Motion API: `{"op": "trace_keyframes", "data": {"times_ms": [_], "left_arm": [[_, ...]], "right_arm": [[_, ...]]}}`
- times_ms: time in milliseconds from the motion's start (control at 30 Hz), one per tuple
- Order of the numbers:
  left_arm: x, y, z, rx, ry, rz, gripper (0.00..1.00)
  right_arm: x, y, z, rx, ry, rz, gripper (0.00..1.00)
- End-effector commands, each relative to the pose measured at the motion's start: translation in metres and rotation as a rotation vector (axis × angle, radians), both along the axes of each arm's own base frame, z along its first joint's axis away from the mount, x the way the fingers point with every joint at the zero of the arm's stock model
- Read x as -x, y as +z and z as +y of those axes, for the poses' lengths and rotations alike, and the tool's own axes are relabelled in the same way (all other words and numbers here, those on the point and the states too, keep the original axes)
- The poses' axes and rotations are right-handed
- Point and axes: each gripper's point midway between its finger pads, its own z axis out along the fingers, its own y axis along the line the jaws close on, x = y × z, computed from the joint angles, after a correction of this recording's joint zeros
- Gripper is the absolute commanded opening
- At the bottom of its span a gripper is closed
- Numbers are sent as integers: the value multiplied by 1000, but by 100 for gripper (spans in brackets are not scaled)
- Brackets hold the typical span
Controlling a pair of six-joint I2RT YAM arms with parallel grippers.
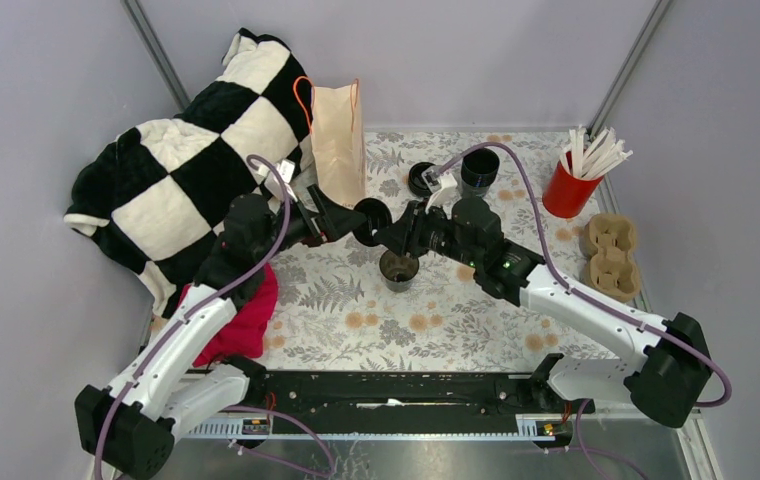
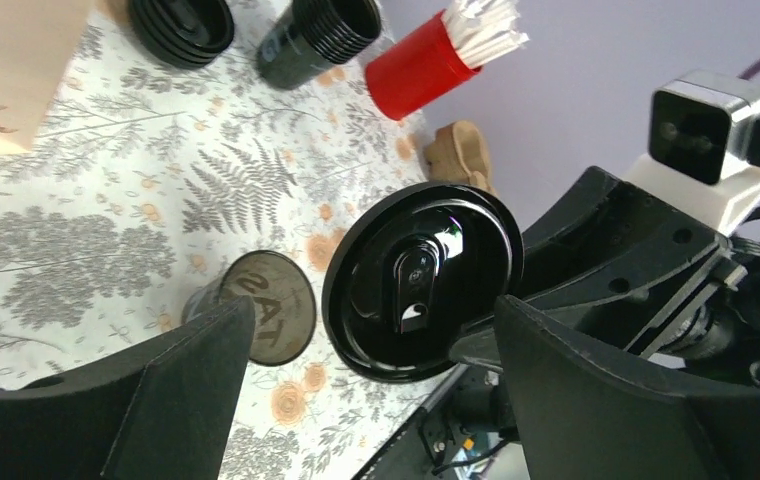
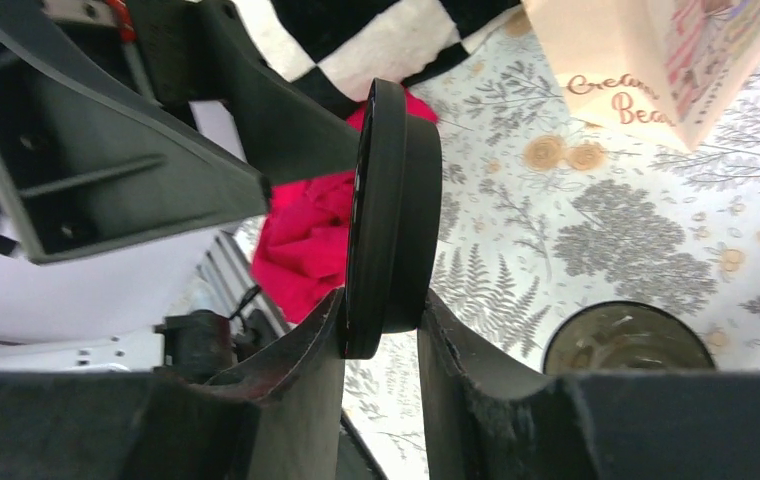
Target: Pack the takeout coffee
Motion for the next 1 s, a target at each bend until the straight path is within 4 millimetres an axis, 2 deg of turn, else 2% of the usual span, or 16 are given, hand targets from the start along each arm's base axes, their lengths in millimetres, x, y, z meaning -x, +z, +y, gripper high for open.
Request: {"op": "trace_keyframes", "data": {"times_ms": [0, 67, 200, 267, 400, 500, 733, 800, 867, 967], "left_arm": [[5, 4, 21, -177, 49, -1, 94], [9, 1, 21, -203, 32, 86, 92], [23, 13, 0, -81, -72, 228, 82], [25, 18, -8, 47, -61, 350, 78], [26, 34, -28, 361, -123, 536, 77], [18, 48, -33, 495, -141, 563, 74], [-1, 58, -40, 522, -75, 571, 76], [-6, 57, -44, 525, -64, 582, 69], [-10, 51, -49, 519, -56, 603, 56], [-14, 41, -55, 510, -47, 637, 53]], "right_arm": [[-7, 25, -18, 125, -14, -215, 28], [-12, 23, -29, 222, -20, -304, 28], [-13, 19, -36, 358, 44, -424, 27], [-13, 13, -37, 399, 60, -435, 27], [-20, 8, -40, 446, 57, -493, 27], [-22, 1, -38, 474, 68, -498, 27], [-22, -12, -28, 516, 96, -503, 27], [-22, -8, -23, 499, 94, -522, 27], [-21, -7, -20, 493, 98, -530, 27], [-19, -6, -17, 492, 106, -536, 27]]}}
